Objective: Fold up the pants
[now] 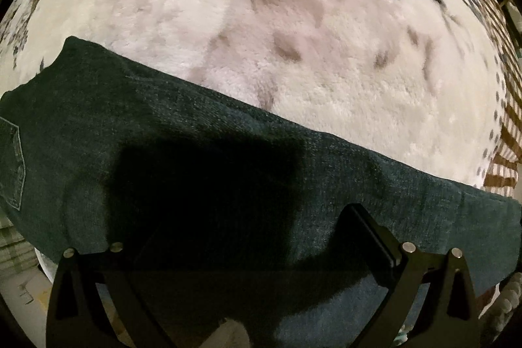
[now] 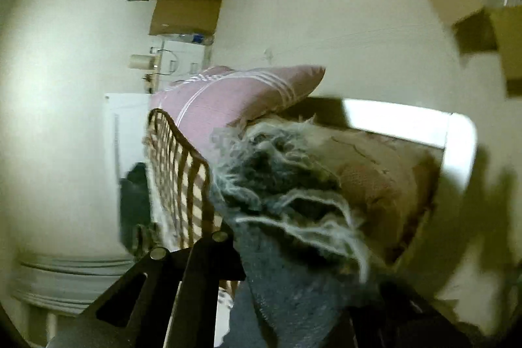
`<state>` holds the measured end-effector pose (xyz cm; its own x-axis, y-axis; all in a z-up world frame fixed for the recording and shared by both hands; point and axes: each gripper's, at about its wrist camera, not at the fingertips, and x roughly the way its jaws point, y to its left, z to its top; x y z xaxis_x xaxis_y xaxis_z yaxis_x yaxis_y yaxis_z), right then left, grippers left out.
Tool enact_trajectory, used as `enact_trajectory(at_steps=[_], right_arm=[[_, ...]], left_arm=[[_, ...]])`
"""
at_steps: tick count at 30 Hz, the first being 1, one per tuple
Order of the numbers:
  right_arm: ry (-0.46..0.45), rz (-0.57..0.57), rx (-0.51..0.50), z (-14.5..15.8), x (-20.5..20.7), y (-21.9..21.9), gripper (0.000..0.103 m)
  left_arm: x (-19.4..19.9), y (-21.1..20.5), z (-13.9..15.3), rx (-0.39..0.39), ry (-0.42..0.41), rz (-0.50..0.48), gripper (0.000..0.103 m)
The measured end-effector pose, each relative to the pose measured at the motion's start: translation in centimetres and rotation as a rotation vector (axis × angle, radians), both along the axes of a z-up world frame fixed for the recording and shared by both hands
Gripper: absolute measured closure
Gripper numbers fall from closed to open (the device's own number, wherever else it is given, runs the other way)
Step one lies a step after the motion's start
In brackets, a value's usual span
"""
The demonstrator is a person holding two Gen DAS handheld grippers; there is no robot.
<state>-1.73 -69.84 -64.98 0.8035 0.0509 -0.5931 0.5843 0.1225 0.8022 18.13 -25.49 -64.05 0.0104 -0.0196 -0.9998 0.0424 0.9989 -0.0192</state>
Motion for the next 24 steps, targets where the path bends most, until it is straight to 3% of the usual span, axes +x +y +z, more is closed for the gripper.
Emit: enact_trajectory(at_steps=[2, 6, 9, 14, 17, 21, 24], right_arm=[[0.012, -0.005, -0.030, 1.9, -0.1, 0.7, 0.094], [0.089, 0.081, -0.207, 8.1, 1.2, 3.9, 0.094], [0.127, 0.199, -0.343, 13.3, 3.8, 9.4, 0.094], [0.171, 0.422, -0.502, 17.2, 9.4, 21.8, 0.094], [0.189, 0.540, -0.557, 16.6, 11.9, 29.4, 0.094], [0.234, 0.692, -0.585, 12.2, 14.7, 40.5, 0.094], [0.281, 0.759, -0.603, 8.7, 15.6, 45.9, 0.094]], left_arm=[[0.3, 0.2, 0.6, -0.037, 0.010, 0.011, 0.000], [-0.2, 2.1, 3.4, -0.092, -0.028, 0.043, 0.000], [-0.6, 4.6, 5.9, -0.110, -0.069, 0.064, 0.000], [-1.5, 10.7, 8.9, -0.141, -0.094, 0.148, 0.000], [-1.1, 14.7, 9.7, -0.135, -0.102, 0.213, 0.000], [-1.2, 20.1, 9.9, -0.105, -0.103, 0.290, 0.000], [-1.7, 24.5, 10.0, -0.083, -0.107, 0.330, 0.000]])
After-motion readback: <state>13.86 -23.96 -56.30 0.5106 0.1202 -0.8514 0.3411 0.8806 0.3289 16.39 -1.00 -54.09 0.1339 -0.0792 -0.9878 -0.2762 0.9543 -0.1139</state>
